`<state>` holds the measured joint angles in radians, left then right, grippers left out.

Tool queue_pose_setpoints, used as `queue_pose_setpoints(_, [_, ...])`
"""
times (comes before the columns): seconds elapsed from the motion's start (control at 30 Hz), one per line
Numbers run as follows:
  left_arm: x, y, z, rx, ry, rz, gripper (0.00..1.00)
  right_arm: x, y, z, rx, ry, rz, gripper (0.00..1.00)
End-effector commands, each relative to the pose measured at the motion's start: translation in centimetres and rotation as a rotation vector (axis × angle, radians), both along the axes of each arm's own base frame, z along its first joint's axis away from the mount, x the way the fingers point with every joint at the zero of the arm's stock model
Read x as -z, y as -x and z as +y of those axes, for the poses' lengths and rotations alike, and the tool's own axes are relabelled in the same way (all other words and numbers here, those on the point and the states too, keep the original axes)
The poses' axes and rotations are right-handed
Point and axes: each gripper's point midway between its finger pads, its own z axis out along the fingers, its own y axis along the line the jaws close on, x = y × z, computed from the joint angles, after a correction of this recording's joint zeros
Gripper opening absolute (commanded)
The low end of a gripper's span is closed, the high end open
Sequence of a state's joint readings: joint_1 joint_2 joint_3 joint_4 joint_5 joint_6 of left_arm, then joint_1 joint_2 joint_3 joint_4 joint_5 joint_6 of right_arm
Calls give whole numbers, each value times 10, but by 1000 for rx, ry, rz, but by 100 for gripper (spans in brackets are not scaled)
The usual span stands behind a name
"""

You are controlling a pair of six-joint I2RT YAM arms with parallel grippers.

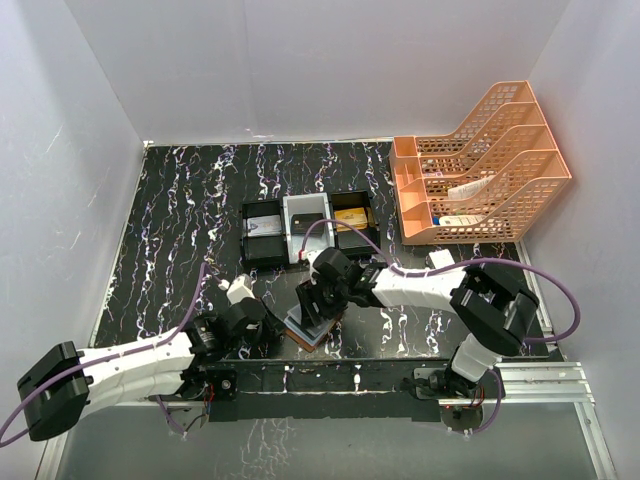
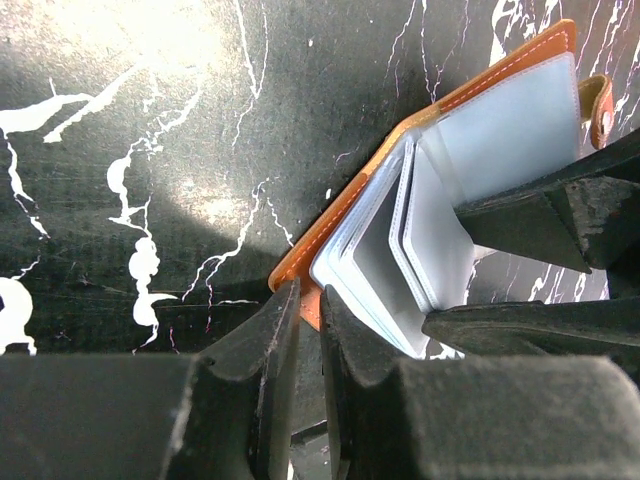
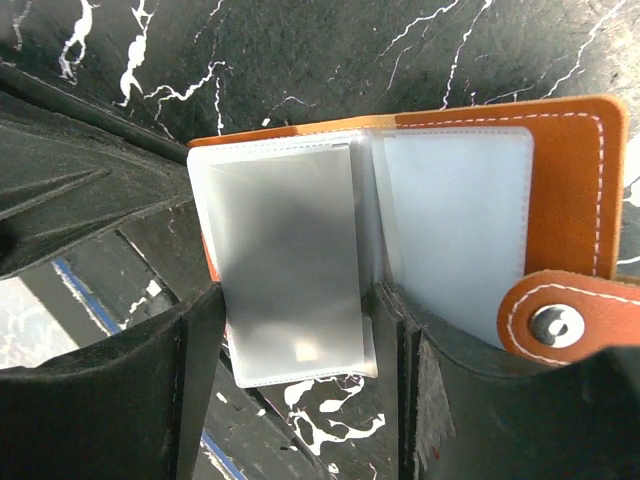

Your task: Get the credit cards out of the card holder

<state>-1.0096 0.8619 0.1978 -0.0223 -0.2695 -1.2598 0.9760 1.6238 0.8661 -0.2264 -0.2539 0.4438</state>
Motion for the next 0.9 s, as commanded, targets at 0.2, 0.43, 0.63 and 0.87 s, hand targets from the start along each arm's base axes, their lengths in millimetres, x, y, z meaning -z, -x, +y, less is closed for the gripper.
queue_pose_setpoints(0.2, [10, 10, 10, 42, -52, 22, 15, 8, 23, -3, -24, -65, 128, 58])
queue_pose_setpoints(0.43, [3, 8, 6, 55, -34, 5, 16, 14, 29, -5, -3, -70, 168, 59])
queue_pose_setpoints(0.63, [-1, 4, 4, 44, -25, -15, 17, 13, 25, -11, 218, -113, 211, 53])
queue_pose_setpoints(0.87, [-14, -3, -1, 39, -19, -44, 26, 6, 24, -20, 490, -198, 218, 51])
